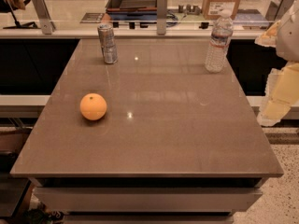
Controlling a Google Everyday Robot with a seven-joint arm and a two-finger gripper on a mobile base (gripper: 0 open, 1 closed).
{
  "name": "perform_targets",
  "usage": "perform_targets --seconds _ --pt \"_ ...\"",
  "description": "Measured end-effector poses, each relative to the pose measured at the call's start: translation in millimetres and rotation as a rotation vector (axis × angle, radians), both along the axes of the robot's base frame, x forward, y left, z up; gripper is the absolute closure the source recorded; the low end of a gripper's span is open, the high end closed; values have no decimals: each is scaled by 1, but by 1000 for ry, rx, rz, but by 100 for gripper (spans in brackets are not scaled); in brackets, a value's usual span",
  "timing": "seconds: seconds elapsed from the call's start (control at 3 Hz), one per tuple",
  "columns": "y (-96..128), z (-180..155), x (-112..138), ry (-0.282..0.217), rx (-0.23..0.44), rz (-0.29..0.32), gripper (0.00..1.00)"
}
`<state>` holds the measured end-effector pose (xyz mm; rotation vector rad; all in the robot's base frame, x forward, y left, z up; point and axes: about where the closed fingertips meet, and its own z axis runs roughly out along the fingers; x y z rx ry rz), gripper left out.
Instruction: Move water bottle near orange
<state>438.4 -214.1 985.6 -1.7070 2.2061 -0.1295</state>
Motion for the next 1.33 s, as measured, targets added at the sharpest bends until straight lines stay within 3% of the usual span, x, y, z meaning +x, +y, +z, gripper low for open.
perform_targets --seconds 0.67,1.0,1.33 --pt "-2 3 7 -29 21 -11 0" --pt "-6 4 30 -96 84 -38 0" --pt "-15 -4 65 -177 207 -83 0"
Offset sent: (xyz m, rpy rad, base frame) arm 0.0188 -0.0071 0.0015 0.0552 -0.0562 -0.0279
